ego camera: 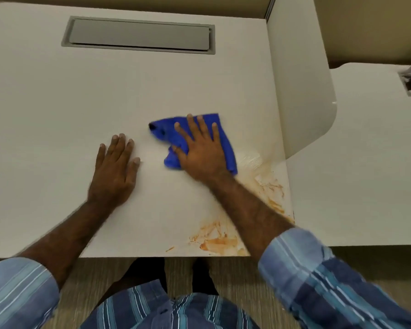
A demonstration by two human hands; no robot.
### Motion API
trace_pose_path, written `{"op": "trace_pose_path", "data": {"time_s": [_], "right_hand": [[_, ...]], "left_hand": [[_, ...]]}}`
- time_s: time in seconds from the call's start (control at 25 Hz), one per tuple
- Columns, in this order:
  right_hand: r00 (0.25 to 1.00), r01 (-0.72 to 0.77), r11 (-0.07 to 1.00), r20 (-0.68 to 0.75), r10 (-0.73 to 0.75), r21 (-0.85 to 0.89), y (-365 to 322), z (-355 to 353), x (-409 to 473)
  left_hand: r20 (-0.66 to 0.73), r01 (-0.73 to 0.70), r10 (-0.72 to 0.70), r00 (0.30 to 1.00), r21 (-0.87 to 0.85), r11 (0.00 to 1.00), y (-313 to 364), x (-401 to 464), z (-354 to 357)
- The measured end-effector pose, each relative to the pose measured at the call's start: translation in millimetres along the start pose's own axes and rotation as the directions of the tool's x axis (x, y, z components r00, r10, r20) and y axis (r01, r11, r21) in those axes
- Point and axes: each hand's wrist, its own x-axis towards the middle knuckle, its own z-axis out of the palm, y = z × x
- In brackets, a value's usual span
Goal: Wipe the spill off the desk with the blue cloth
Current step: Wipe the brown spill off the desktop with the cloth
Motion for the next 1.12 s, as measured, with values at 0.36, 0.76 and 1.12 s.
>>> {"op": "trace_pose_path", "data": {"time_s": [0.36,0.76,1.12], "right_hand": [[0.871,-0.481,0.875,-0.079,0.485,0.058,91.5,-16.6,8.9],[0.997,0.065,0.998,-0.036,-0.066,-0.017,-44.5,20.2,-30.9],[0.908,-0.400,0.916,-0.126,0.399,0.019,127.5,-20.8,67.5]], "left_hand": [[-0.063,-0.017,0.017,0.998,0.001,1.000,-6.2,0.1,6.4],[-0.032,-0.025,0.026,0.999,0.041,0.999,-7.0,2.2,4.4],[-0.052,-0.009,0.011,0.999,0.027,1.000,-3.7,1.1,4.7]]}}
